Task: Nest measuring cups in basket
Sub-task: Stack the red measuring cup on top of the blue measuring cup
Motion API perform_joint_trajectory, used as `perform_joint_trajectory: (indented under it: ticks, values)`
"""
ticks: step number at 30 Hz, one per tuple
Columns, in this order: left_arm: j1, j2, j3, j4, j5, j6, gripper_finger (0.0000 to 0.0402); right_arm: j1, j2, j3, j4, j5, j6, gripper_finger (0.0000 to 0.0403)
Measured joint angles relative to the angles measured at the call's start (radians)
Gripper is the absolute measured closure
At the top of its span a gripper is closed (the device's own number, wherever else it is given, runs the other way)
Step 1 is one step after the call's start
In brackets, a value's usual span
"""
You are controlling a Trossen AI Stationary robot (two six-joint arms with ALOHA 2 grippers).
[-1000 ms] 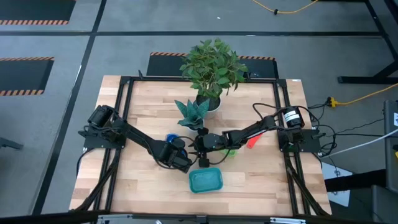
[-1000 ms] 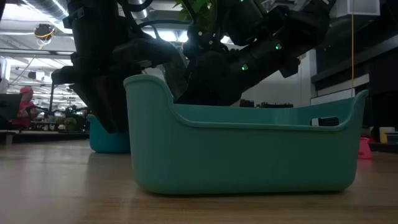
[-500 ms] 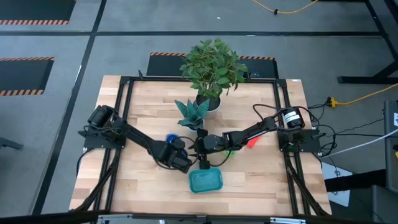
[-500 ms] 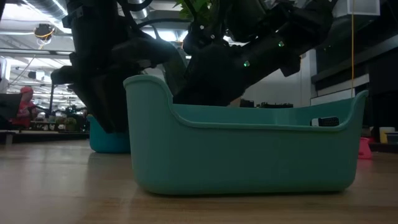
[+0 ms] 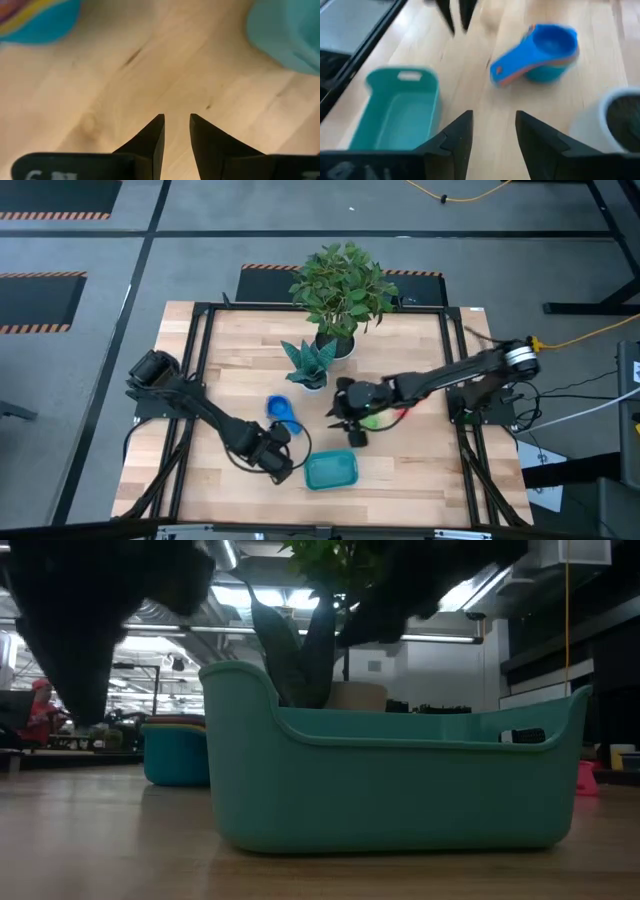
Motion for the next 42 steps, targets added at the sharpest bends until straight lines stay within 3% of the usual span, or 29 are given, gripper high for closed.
perform_joint_trajectory:
  ticks: [9,17,20,27,36,42]
  values:
    - [-0.022,-0.043,0.001,0.059,-0.196,0.048,0.0317,0.0,-0.283,0.0,-0.544,0.037,0.232,0.025]
    - [-0.011,-0.043,0.001,0.064,-0.218,0.048,0.0317,-0.034,-0.463,-0.001,-1.012,0.326,0.416,0.025]
    - [-0.011,-0.043,0.001,0.068,-0.228,0.048,0.0317,-0.076,-0.504,-0.005,-1.139,0.385,0.526,0.025]
    - [-0.011,-0.043,0.001,0.069,-0.236,0.048,0.0317,-0.201,-0.591,-0.177,-1.125,0.348,0.586,0.025]
    - [-0.011,-0.043,0.0,0.072,-0.236,0.095,0.0317,-0.369,-0.604,-0.401,-0.992,0.126,0.606,0.025]
    - [-0.009,-0.043,0.0,0.074,-0.237,0.098,0.0317,-0.416,-0.604,-0.465,-0.847,0.124,0.605,0.025]
